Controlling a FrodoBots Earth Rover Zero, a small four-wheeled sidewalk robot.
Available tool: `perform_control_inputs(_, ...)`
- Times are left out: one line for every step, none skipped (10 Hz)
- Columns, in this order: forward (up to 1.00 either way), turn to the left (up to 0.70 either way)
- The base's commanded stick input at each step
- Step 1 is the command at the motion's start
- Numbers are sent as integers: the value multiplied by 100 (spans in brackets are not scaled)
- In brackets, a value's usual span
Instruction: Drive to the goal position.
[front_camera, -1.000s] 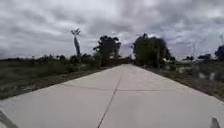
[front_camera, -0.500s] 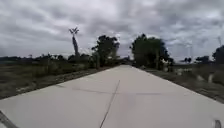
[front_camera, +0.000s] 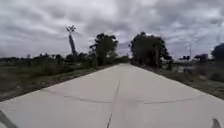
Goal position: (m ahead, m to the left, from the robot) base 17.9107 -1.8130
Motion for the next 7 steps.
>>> perform_control_inputs(85,0)
perform_control_inputs(85,-3)
perform_control_inputs(85,-13)
perform_control_inputs(85,-34)
perform_control_inputs(85,-34)
perform_control_inputs(85,-34)
perform_control_inputs(85,-34)
